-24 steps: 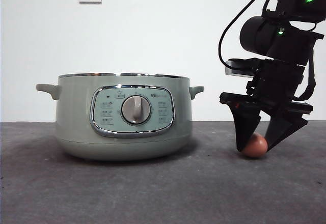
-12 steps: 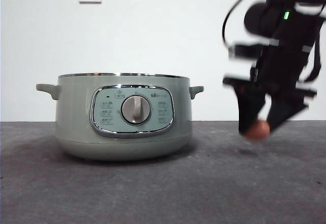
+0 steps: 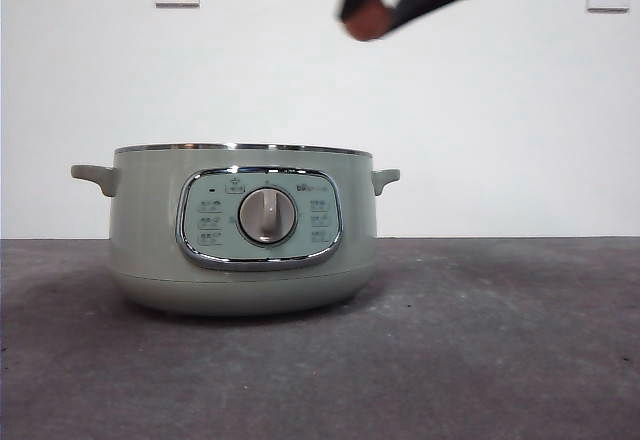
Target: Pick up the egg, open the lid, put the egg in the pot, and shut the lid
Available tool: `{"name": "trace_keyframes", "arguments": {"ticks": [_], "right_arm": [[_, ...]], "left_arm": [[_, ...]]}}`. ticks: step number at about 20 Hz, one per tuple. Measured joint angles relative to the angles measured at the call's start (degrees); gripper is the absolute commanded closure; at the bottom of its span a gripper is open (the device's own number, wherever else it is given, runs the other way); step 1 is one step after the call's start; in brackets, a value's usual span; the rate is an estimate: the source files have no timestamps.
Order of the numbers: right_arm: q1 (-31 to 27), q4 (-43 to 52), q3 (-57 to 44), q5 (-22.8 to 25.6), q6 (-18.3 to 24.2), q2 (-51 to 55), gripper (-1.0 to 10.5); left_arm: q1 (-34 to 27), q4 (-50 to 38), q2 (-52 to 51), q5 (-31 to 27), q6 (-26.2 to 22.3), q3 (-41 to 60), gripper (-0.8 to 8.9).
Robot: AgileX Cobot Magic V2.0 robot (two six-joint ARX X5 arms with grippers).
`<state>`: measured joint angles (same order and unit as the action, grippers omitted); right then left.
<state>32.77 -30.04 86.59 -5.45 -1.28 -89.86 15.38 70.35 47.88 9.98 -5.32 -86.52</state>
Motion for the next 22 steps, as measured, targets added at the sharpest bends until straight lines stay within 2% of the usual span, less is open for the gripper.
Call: {"name": "trace_keyframes", "arguments": {"ticks": [4,9,13,22], "right_arm": [[3.7,-3.0,13.5,-0.1,0.9,-13.7,9.6],[4.9,-8.5,25.5,-0.1,2.7,-28.9,9.6],[5.3,-10.3,26.8,0.0,4.0,-34.9,9.6],[6.8,-17.0,27.0,0.3,8.4,-38.3,9.6]], "left_arm": [[0.0,0.0,-0.1,0.0,0.0,0.0,8.22],[0.0,0.0,-0.5,0.0,0.0,0.0,8.22],[0.0,0.0,-0.5,0.0,0.0,0.0,8.22],[0.0,0.0,-0.5,0.0,0.0,0.0,8.22]]}}
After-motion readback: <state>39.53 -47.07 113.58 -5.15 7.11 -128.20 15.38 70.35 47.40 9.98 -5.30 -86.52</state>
